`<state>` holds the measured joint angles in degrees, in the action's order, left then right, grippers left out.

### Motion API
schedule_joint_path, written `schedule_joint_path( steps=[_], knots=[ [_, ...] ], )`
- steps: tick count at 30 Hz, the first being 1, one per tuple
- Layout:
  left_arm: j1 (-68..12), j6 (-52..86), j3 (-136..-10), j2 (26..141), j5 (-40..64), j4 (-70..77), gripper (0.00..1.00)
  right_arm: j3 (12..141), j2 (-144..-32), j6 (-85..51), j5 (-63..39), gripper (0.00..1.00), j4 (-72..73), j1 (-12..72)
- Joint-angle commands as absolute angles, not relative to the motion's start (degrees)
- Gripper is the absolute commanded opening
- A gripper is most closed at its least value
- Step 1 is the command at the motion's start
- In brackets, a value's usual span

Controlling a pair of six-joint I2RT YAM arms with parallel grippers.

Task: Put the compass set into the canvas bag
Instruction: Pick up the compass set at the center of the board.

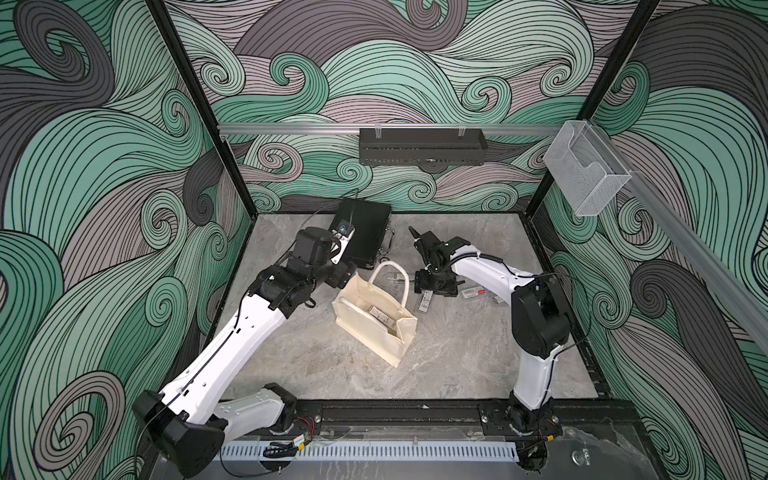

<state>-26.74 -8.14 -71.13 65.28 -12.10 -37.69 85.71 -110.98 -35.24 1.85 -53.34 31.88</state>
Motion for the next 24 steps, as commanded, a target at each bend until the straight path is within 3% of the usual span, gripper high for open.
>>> schedule_joint_path(
  steps=[1, 15, 24],
  knots=[
    [-23.7, 2.8, -72.4, 63.8, -8.2, -40.3, 0.88, 86.9, -112.7, -37.1, 1.3, 0.82, -55.0, 31.9],
    [-18.1, 12.8, -66.2, 60.5, -4.1, -41.7, 0.88, 90.2, -120.0, -36.3, -1.9, 0.78, -54.9, 31.2],
    [-17.5, 14.7, -64.7, 59.1, -4.9, -41.9, 0.88, 87.4, -119.8, -37.4, -4.8, 0.69, -52.3, 29.2]
  ],
)
